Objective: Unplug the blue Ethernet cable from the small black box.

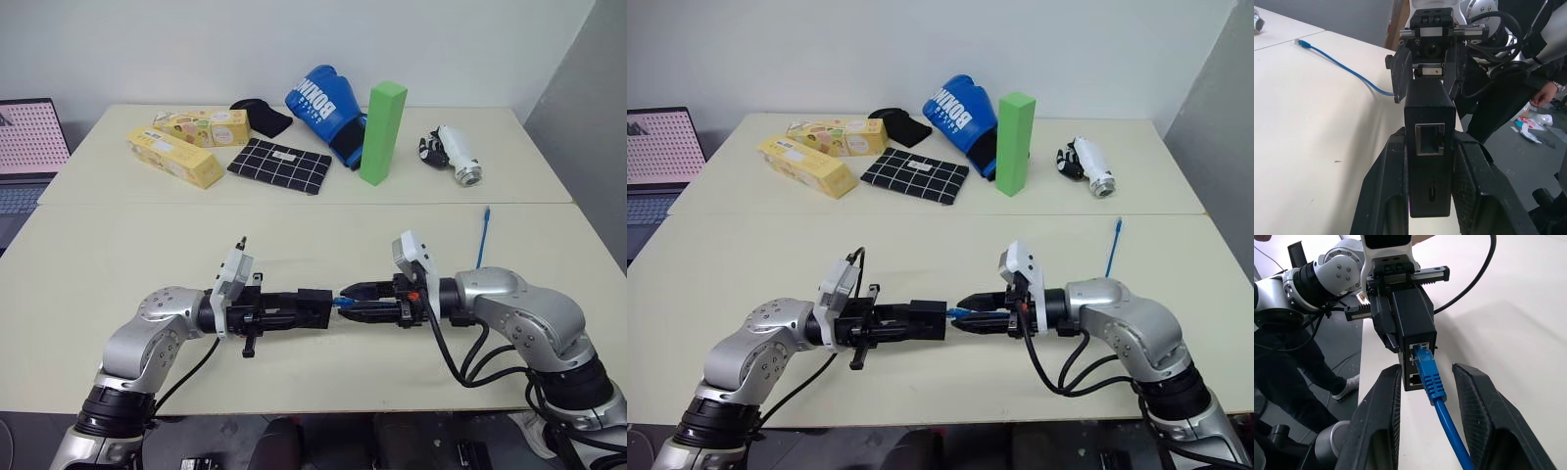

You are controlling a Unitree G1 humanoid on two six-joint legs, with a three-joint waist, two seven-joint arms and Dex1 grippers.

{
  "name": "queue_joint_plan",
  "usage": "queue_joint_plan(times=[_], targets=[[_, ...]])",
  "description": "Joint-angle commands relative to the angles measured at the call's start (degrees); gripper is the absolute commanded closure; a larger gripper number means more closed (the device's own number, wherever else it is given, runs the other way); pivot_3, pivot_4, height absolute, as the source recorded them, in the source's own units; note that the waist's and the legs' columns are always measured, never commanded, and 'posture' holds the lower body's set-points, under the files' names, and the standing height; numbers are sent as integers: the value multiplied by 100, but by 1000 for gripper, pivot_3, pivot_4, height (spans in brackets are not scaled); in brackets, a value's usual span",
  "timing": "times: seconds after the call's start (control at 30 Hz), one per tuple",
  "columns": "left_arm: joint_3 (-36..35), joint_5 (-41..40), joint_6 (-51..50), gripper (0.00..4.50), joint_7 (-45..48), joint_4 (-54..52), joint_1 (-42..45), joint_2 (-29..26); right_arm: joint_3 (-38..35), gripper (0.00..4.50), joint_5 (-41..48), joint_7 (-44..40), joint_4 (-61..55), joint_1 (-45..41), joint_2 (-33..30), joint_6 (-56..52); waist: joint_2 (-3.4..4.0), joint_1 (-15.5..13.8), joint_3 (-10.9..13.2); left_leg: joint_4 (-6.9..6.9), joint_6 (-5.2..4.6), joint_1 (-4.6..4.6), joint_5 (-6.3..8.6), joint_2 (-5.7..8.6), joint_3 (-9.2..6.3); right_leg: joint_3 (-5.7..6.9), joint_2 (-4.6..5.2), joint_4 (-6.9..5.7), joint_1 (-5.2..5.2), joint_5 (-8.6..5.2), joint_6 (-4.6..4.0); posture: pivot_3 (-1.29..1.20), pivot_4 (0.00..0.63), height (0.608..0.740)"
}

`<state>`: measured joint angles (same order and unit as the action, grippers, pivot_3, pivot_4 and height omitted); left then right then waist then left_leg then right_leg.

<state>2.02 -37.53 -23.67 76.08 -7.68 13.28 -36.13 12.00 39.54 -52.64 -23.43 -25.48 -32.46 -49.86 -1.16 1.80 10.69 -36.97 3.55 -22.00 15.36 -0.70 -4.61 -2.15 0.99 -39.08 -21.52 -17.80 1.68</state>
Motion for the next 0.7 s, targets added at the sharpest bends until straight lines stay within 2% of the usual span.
queue_joint_plan(times=[0.03,0.6,0.63,0.67,0.7], targets=[[-9,-6,52,3729,44,-84,64,27,-21,2774,60,-1,-105,-100,67,21,0,0,0,0,0,0,0,0,0,0,0,0,0,0,0,0,150,740],[0,18,62,3729,82,-113,25,19,-55,2774,110,-42,-16,-148,110,-55,0,1,0,0,0,0,0,1,0,0,0,0,0,0,0,0,150,740],[2,19,63,3729,87,-115,24,17,-52,2958,107,-42,-11,-150,110,-54,0,1,0,0,0,0,0,0,0,0,0,0,0,0,0,0,150,740],[3,20,64,3729,91,-116,23,16,-49,2958,105,-43,-8,-152,110,-53,0,1,0,0,0,0,0,0,0,0,0,0,0,0,0,0,150,740],[5,22,65,3729,96,-115,23,16,-50,3202,107,-42,-4,-153,111,-56,0,0,0,0,0,0,0,0,0,0,0,0,0,0,0,0,150,740]])
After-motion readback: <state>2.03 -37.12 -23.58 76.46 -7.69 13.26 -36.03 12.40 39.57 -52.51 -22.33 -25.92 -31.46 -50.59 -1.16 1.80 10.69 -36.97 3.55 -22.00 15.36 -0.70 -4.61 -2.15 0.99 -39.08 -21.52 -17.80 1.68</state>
